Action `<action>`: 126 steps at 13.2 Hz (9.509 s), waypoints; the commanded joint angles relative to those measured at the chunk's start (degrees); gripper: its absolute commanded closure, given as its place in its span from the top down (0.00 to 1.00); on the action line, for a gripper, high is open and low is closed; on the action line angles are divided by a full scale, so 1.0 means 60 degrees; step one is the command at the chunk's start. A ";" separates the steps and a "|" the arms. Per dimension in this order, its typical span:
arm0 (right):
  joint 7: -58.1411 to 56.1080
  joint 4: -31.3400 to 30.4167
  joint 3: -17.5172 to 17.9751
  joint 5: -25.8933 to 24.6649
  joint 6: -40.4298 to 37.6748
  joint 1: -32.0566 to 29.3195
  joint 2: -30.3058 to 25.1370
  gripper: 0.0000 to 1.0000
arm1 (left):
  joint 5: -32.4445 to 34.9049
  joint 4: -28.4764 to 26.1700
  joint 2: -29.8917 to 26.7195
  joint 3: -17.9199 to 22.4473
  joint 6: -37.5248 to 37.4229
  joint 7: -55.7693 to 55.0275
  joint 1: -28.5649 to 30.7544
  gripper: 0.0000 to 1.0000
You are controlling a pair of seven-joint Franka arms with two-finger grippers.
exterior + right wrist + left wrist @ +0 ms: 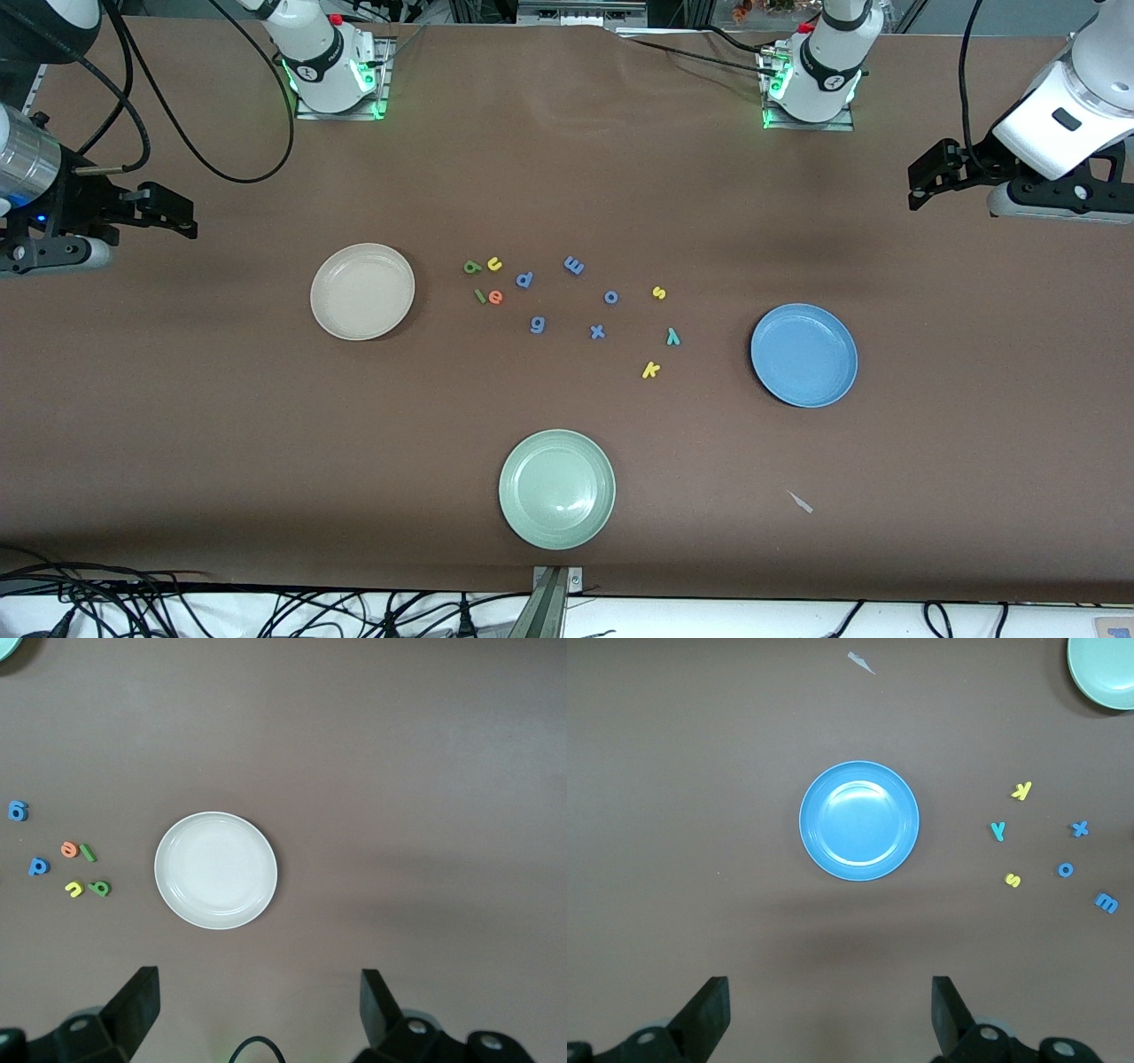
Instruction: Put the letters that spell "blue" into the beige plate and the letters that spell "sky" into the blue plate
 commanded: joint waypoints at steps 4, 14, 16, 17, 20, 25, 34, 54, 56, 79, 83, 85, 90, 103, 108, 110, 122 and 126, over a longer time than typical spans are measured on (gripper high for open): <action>0.0108 0.0080 -0.0018 0.0157 -0.0091 -0.0072 0.0018 1.00 | 0.0237 0.0341 0.0157 -0.0026 -0.0222 0.0115 -0.0058 1.00; 0.0093 0.0094 -0.0457 0.0055 -0.0033 -0.0088 0.0179 1.00 | 0.0222 0.0341 0.0172 -0.0084 -0.0221 0.0086 -0.0130 1.00; 0.0122 0.0153 -0.0443 0.0069 -0.0018 -0.0087 0.0341 1.00 | 0.0237 0.0341 0.0172 -0.0201 -0.0221 0.0071 -0.0146 1.00; 0.0122 0.0153 -0.0457 0.0098 -0.0032 -0.0087 0.0341 1.00 | 0.0222 0.0341 0.0201 -0.0187 -0.0221 0.0158 -0.0146 1.00; -0.0053 0.0065 -0.0384 0.0040 -0.0629 -0.0015 0.0267 1.00 | 0.0222 0.0326 0.0987 -0.0172 -0.0236 0.0160 -0.0116 1.00; 0.0340 0.0036 -0.0311 0.0521 -0.0590 0.0439 0.0531 1.00 | 0.0090 0.1054 0.3051 -0.0347 -0.0353 0.0203 -0.0612 1.00; 0.4041 -0.3169 0.1354 0.0538 0.3682 0.0982 0.0867 1.00 | 0.0046 0.3373 0.6863 -0.0348 0.2381 0.0042 -0.2693 1.00; 1.2469 -0.6600 0.3688 -0.3520 1.0543 0.1128 0.3519 0.99 | 0.0705 0.2626 0.8888 -0.0245 0.6019 -0.0514 -0.3705 0.88; 1.2704 -0.6629 0.3688 -0.3520 1.0544 0.1216 0.3578 0.99 | 0.0720 0.2611 0.8902 -0.0245 0.6033 -0.0514 -0.3720 0.83; 1.2912 -0.7215 0.3673 -0.3520 1.0618 0.1392 0.3301 0.25 | 0.1570 0.1809 0.7042 -0.0304 0.2122 0.3337 -0.0528 0.05; 1.1743 -0.6865 0.3571 -0.3447 0.9302 0.1246 0.2584 0.25 | 0.1614 0.0547 0.7027 -0.0304 0.3277 0.3294 -0.0380 0.06; 1.0325 -0.6529 0.3498 -0.3200 0.8250 0.0969 0.2247 0.25 | 0.1614 0.0385 0.7042 -0.0304 0.3483 0.3265 -0.0380 0.19; 0.6642 -0.6583 0.2663 -0.2685 0.7188 0.0616 0.1776 0.30 | 0.1556 0.0531 0.6370 -0.0421 0.3426 0.2916 -0.0672 1.00; 1.1203 -0.6132 0.4155 -0.1938 0.8111 0.0776 0.2624 0.77 | 0.0222 0.0605 0.7289 -0.1198 0.5576 -0.5757 -0.2503 0.94; 1.3128 -0.6116 0.4582 -0.2040 0.9661 0.1361 0.3532 0.77 | 0.0295 0.0546 0.7760 -0.1197 0.5960 -0.5730 -0.2563 0.70; 1.3597 -0.6146 0.4552 -0.2608 1.0089 0.1582 0.3826 0.77 | 0.0310 0.0531 0.7833 -0.1183 0.5960 -0.5700 -0.2563 0.68; 1.3643 -0.6278 0.4274 -0.3608 1.0148 0.1568 0.4223 0.28 | 0.0618 0.0531 0.7702 -0.1125 0.5596 -0.5671 -0.2475 0.00; 1.3614 -0.6278 0.4187 -0.3622 1.0061 0.1553 0.4135 0.13 | 0.1261 0.0721 0.6795 -0.1066 0.3899 -0.4519 -0.1921 0.00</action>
